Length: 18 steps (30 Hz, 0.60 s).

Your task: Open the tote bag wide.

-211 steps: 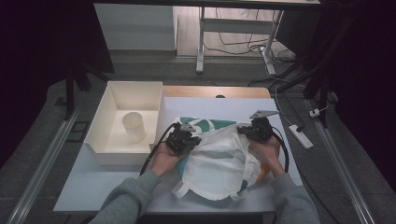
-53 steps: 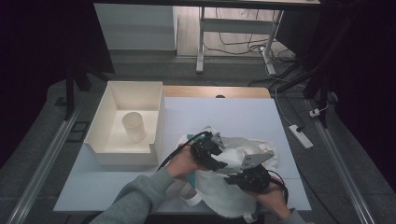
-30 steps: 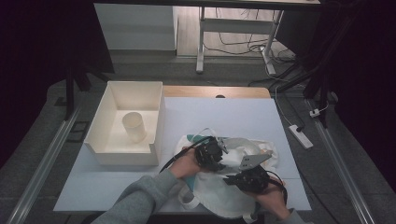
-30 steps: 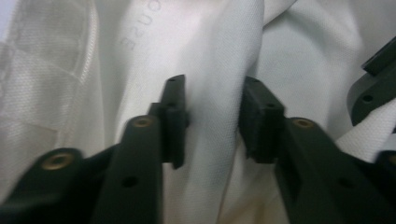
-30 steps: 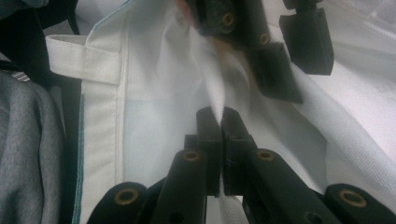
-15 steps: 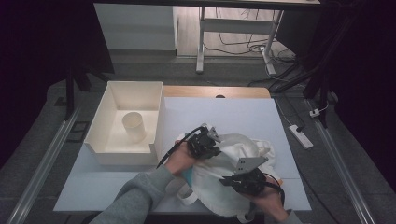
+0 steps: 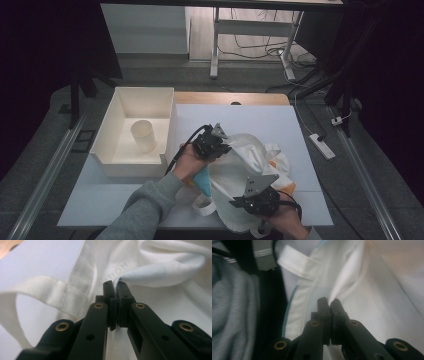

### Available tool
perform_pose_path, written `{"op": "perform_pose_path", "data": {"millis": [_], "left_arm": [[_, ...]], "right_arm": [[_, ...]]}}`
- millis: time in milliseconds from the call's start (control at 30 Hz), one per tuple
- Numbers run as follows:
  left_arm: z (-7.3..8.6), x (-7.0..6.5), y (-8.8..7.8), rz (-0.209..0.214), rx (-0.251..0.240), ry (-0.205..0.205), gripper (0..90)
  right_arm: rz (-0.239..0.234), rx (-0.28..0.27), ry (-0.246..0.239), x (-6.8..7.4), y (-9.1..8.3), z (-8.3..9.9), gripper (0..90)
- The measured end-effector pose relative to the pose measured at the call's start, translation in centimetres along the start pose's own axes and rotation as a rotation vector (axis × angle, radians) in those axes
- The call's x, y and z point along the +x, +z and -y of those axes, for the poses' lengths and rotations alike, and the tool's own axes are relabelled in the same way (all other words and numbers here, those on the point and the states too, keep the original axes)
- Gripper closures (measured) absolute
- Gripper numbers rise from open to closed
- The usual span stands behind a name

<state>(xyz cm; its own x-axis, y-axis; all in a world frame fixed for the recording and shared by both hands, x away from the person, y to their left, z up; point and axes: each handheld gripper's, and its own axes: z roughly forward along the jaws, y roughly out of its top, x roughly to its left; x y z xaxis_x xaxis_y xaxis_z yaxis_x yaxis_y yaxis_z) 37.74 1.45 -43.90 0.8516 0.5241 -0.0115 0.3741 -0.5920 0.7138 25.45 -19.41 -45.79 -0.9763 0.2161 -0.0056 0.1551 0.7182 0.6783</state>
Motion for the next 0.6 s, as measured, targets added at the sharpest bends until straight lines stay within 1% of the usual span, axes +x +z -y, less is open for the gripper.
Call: {"op": "perform_pose_path", "data": {"millis": [133,233,300,367,433,467,533,600], "left_arm": [[0.2,0.9,-0.3,-0.018,-0.018,-0.036,87.4],[0.4,1.4,-0.2,-0.033,-0.028,-0.058,87.4],[0.4,1.6,0.1,-0.031,-0.024,-0.064,87.4],[0.3,1.4,0.4,-0.044,-0.014,-0.055,87.4],[0.2,1.3,0.6,-0.064,-0.010,-0.045,87.4],[0.2,1.4,0.8,-0.067,-0.007,-0.047,87.4],[0.5,1.7,1.1,-0.067,0.004,-0.055,87.4],[0.7,2.1,1.5,-0.057,0.011,-0.077,87.4]], "right_arm": [[-0.047,-0.012,-0.023,0.6,-0.8,-0.2,89.0],[-0.058,-0.013,-0.032,0.8,-1.3,-0.3,89.0],[-0.066,-0.010,-0.039,0.9,-1.4,-0.3,89.1],[-0.079,0.005,-0.036,0.9,-1.1,-0.2,89.1],[-0.102,0.024,-0.030,0.9,-0.6,0.0,89.1],[-0.112,0.031,-0.026,0.8,-0.4,0.1,89.0],[-0.121,0.027,-0.015,0.8,0.0,0.4,89.0],[-0.128,0.031,-0.017,0.8,0.2,0.6,89.1]]}}
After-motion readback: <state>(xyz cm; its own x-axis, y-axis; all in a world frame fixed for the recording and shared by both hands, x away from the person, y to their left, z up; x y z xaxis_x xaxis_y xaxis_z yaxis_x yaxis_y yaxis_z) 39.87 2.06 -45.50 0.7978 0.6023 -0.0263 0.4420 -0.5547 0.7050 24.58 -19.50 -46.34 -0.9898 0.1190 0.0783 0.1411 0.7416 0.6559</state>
